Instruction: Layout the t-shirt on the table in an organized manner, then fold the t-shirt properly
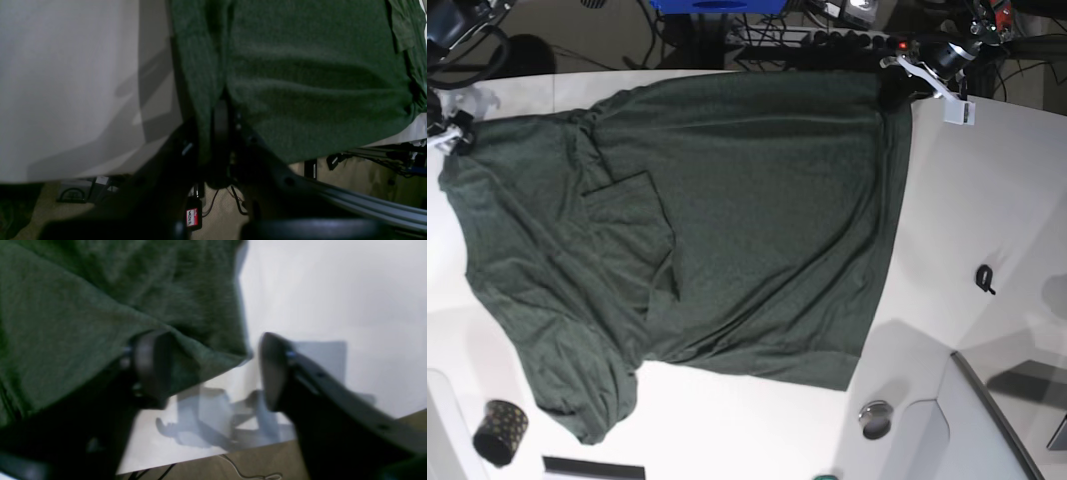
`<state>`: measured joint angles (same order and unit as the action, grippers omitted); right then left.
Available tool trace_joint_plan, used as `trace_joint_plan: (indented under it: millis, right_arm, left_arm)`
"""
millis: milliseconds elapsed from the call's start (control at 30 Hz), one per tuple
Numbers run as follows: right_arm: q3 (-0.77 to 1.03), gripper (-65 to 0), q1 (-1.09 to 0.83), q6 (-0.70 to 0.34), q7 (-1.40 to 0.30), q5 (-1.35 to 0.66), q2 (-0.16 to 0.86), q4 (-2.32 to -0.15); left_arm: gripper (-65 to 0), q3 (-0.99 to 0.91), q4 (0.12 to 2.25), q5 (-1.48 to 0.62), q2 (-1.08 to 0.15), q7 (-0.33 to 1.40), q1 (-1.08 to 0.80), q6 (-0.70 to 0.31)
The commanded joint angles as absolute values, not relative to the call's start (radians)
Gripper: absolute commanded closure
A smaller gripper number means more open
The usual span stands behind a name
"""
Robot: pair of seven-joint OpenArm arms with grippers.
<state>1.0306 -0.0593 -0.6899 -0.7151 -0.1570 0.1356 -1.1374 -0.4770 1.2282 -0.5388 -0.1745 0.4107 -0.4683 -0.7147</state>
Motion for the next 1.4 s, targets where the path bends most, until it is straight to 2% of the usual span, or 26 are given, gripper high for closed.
trace_joint_plan:
  millis: [0, 100, 133, 267, 500, 833, 933, 1100, 1267, 1367]
  right_arm:
    - [1.030, -25.2, -0.056, -0.698, -0.727, -0.157, 0.145, -1.144]
    - [1.030, -3.6, -0.056, -0.698, -0.734, -0.157, 0.145, -1.147]
    - [1.030, 0.0, -0.058, -0.698, -0.736, -0.156, 0.145, -1.147]
    - [1.027, -0.8, -0.061, -0.698, -0.782, -0.154, 0.147, -1.150]
    - [0.969, -0.6, -0.054, -0.698, -0.897, -0.151, 0.143, -1.287]
    - [0.854, -0.6, -0.035, -0.698, -1.000, -0.151, 0.142, -1.380]
    - [0.842, -0.6, -0.025, -0.628, -1.007, -0.151, 0.143, -1.380]
    - [0.779, -0.6, -0.012, -0.615, -1.012, -0.151, 0.145, -1.380]
    - [0.751, -0.6, 0.016, -0.549, -1.033, -0.151, 0.145, -1.380]
    - [0.751, -0.6, 0.044, -0.532, -1.046, -0.151, 0.147, -1.374]
  left_arm:
    - [0.0, -0.481, 1.247, -0.507, -0.186, 0.440, -0.487, -0.698]
    - [0.0, -0.483, 1.293, -0.507, -0.186, 0.476, -0.496, -0.698]
    - [0.0, -0.484, 1.314, -0.509, -0.186, 0.506, -0.496, -0.698]
    - [0.0, -0.484, 1.400, -0.506, -0.186, 0.558, -0.501, -0.698]
    - [0.0, -0.521, 1.495, -0.510, -0.185, 0.685, -0.478, -0.698]
    - [0.0, -0.567, 1.500, -0.510, -0.185, 0.808, -0.412, -0.698]
    - [0.0, -0.567, 1.501, -0.512, -0.185, 0.849, -0.381, -0.698]
    - [0.0, -0.567, 1.501, -0.513, -0.185, 0.924, -0.335, -0.698]
    - [0.0, -0.568, 1.501, -0.515, -0.185, 0.987, -0.288, -0.698]
    - [0.0, -0.568, 1.495, -0.581, -0.186, 1.007, -0.274, -0.698]
